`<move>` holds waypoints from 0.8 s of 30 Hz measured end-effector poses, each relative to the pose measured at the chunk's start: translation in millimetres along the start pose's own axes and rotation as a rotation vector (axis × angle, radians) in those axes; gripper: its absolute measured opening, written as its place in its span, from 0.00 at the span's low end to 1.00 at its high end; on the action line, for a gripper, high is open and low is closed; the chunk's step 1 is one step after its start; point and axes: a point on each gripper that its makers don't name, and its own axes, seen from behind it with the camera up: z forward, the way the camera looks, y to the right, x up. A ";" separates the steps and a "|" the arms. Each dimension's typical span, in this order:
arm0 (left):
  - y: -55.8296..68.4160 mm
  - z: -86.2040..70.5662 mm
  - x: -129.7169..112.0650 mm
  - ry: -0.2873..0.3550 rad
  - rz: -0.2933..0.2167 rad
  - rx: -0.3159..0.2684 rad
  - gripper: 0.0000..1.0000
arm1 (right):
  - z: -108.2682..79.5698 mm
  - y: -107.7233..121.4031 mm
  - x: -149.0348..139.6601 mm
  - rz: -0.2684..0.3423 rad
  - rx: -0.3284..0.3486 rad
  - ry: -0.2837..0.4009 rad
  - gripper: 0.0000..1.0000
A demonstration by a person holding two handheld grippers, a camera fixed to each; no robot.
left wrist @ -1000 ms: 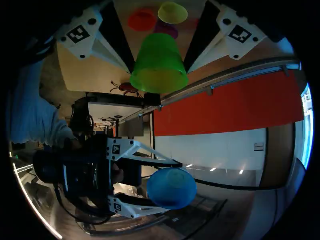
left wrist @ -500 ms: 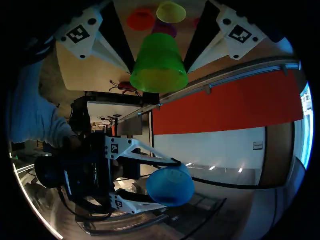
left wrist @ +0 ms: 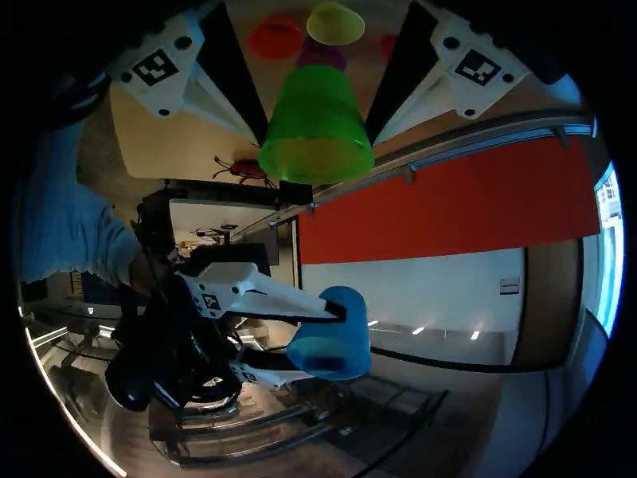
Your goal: Pour water
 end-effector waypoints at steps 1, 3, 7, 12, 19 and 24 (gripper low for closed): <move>-0.2 -0.1 0.2 0.001 0.000 0.001 0.84 | -1.0 -2.9 -0.5 0.035 0.006 -0.002 0.89; -0.4 -0.3 0.9 0.003 0.002 0.003 0.84 | -3.0 -8.3 -1.2 0.108 0.015 -0.007 0.89; -0.2 -0.5 3.0 0.006 0.006 0.006 0.84 | -6.7 -15.7 -0.9 0.244 0.027 -0.012 0.89; -0.8 -1.7 5.6 0.008 0.011 0.011 0.84 | -11.9 -24.8 2.4 0.418 0.049 -0.016 0.89; -2.8 -4.1 9.5 0.013 0.012 0.021 0.84 | -17.4 -33.1 13.5 0.659 0.077 -0.007 0.89; -4.4 -5.6 12.7 0.017 0.013 0.029 0.84 | -19.4 -35.6 22.1 0.826 0.103 0.006 0.89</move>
